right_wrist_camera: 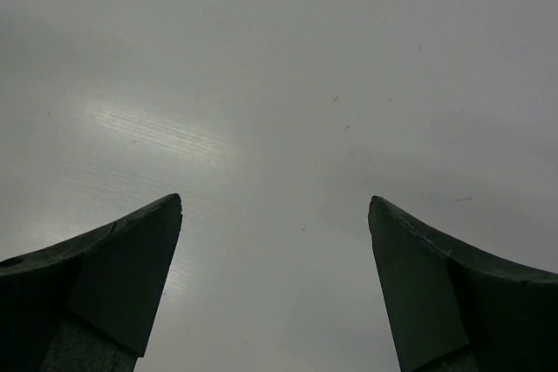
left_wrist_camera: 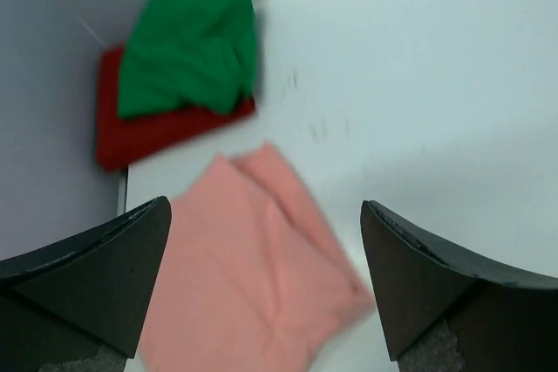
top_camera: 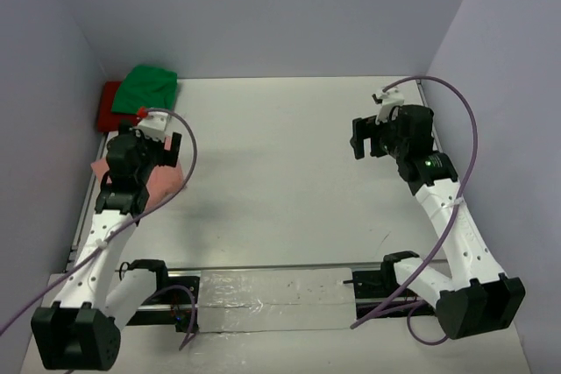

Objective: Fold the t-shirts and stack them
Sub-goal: Neatly place the folded tshirt to the corner

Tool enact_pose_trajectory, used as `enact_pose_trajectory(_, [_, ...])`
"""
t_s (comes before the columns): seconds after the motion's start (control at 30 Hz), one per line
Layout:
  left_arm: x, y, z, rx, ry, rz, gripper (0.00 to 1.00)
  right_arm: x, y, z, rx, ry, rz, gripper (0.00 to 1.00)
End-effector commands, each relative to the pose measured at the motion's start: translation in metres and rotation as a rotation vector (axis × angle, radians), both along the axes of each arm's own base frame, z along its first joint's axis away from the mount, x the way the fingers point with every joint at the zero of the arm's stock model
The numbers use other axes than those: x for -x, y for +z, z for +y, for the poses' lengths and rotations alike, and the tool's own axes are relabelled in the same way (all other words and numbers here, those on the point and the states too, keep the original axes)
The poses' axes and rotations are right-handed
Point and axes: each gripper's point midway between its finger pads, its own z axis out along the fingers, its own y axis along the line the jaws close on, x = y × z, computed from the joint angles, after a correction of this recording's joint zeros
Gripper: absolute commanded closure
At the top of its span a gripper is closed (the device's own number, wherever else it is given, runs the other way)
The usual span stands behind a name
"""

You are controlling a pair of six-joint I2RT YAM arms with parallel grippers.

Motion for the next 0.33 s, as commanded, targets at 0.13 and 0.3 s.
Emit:
enact_pose_trajectory(0.13, [-0.010, 0.052, -0.017, 0.325, 0.026, -0.290, 0.01, -0.012, -0.004, -0.016, 0.080, -0.013, -0.161, 0.06])
enact_pose_trajectory(0.3, [-0.014, 0.021, -0.006, 0.323, 0.089, -0.302, 0.01, -0.014, -0.005, -0.023, 0.057, -0.004, -0.244, 0.02])
